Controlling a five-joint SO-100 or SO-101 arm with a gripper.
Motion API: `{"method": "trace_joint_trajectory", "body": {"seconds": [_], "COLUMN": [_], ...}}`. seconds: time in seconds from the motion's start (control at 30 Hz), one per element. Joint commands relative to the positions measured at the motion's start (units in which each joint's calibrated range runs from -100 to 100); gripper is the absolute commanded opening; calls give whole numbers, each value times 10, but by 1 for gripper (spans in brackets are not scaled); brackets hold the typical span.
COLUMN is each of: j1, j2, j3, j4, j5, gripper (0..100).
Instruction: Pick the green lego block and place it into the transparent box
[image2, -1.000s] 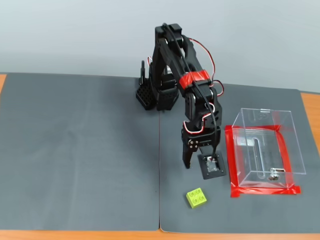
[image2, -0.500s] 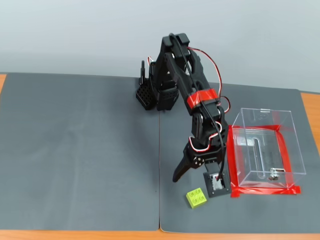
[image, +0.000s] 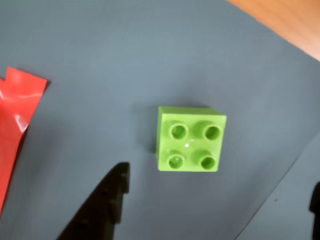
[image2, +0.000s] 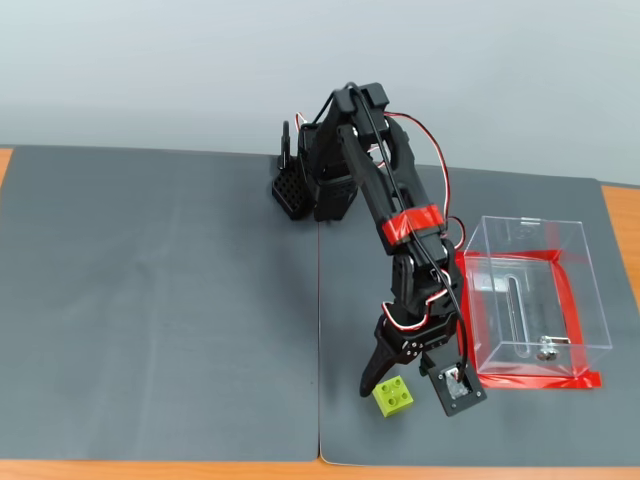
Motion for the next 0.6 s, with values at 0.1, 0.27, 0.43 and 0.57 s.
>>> {"method": "trace_joint_trajectory", "body": {"seconds": [0.1,0.27,0.43,0.57], "j1": [2,2,3,3], "j2": [3,4,23,43], "j3": [-28,-23,-26,-31], "j4": [-5,-6,-6,-6], "j5": [1,-1,-2,-3], "gripper": [40,40,40,40]}}
